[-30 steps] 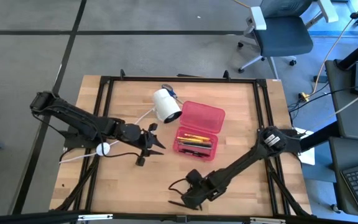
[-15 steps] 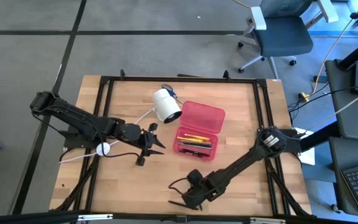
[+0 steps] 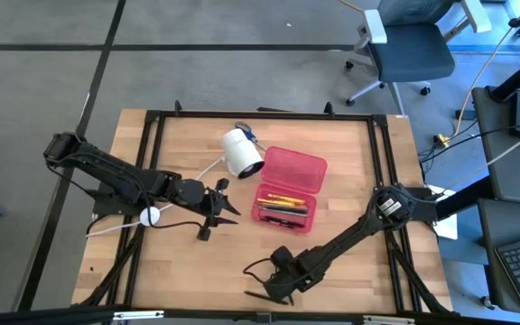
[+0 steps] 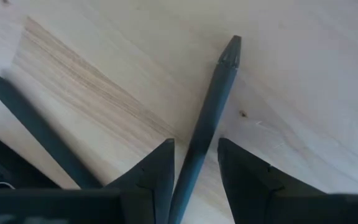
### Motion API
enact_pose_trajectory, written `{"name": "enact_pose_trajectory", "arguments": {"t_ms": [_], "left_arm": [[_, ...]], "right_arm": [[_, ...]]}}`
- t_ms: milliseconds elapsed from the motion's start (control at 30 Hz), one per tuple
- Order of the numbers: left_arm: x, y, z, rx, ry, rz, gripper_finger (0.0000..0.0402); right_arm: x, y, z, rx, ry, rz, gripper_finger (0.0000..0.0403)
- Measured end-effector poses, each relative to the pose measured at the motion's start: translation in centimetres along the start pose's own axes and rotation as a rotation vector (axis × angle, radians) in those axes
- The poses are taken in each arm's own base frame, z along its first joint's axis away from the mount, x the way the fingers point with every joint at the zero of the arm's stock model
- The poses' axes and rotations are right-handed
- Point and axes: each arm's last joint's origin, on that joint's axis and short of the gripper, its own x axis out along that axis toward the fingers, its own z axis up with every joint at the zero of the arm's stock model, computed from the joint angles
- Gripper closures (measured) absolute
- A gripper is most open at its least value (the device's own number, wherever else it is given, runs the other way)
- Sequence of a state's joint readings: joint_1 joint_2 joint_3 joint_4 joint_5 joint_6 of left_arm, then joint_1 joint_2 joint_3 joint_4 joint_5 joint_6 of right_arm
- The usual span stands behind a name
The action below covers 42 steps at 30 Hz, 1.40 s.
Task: Pick & place school supplies into a supply box
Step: Put the black pen into the pink supply box
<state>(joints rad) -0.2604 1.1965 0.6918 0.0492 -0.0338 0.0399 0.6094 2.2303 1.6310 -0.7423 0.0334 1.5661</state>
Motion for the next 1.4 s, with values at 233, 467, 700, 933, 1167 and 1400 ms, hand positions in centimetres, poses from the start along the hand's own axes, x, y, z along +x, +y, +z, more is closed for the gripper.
{"name": "enact_pose_trajectory", "arguments": {"t_ms": [233,467,700,933,1167,1400], "left_arm": [[0.0,0.0,0.0,0.000,0.001,0.000,0.0290],[0.0,0.0,0.0,0.001,0.004,0.000,0.0289],[0.0,0.0,-0.1,0.001,0.009,0.000,0.0288],[0.0,0.0,-0.1,0.001,0.009,0.000,0.0290],[0.0,0.0,-0.1,0.001,0.009,0.000,0.0289],[0.0,0.0,-0.1,0.001,0.015,-0.001,0.0288]], "right_arm": [[0.1,-0.1,0.0,-0.001,-0.002,-0.010,0.0272],[0.1,-0.8,-0.1,0.018,0.028,-0.086,0.0288],[0.0,-1.1,-0.1,0.017,0.037,-0.118,0.0352],[0.0,-1.3,-0.1,0.001,0.061,-0.132,0.0368],[-0.1,-1.3,-0.2,-0.031,0.037,-0.137,0.0349],[-0.2,-1.3,-0.2,-0.061,0.039,-0.143,0.0363]]}}
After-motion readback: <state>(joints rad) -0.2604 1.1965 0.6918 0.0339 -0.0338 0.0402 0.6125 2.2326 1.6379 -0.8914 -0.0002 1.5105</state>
